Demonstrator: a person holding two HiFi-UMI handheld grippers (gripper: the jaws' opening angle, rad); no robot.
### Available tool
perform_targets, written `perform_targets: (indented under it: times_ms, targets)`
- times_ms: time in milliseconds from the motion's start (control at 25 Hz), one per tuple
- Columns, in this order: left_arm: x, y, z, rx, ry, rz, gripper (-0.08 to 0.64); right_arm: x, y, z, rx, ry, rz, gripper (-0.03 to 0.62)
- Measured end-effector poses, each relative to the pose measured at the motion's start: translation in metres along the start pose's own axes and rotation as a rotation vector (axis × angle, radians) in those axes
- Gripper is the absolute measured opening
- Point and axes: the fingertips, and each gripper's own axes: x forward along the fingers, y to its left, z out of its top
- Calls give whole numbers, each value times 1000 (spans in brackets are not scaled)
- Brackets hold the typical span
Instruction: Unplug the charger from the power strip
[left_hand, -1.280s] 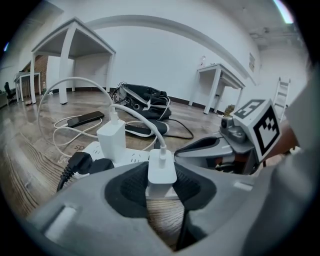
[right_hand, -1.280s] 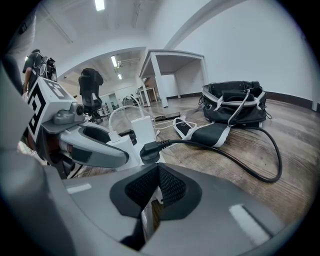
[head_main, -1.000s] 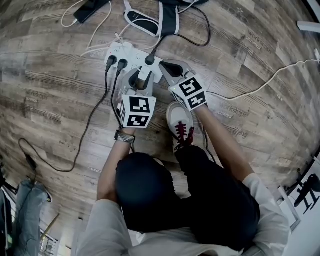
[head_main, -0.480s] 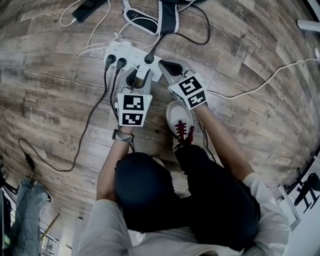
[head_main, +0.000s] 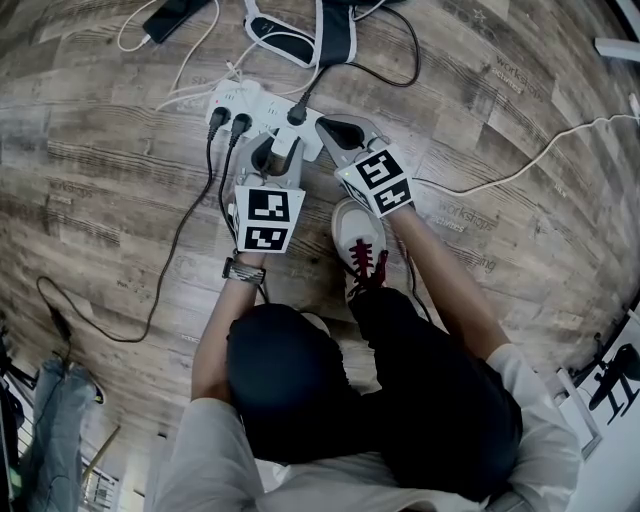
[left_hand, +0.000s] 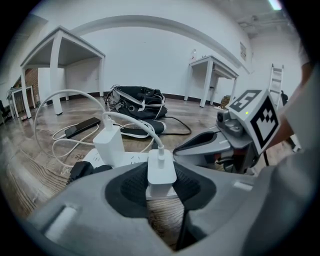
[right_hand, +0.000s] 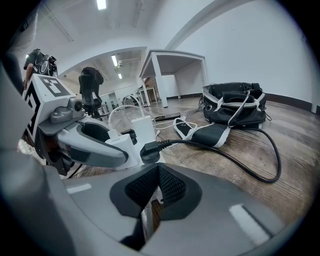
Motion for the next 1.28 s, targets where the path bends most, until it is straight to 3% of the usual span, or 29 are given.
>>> perform_targets:
  times_ms: [880, 1120, 1280]
  targets:
    - [-1, -3, -2, 40, 7, 26, 140, 0, 2, 0, -17, -5, 15, 0]
    - [-1, 3, -2, -89, -9, -11, 140, 0, 1, -1, -15, -8, 15, 0]
    - [-2, 2, -2, -88, -9, -12, 140, -1, 0, -1, -15, -7, 11, 0]
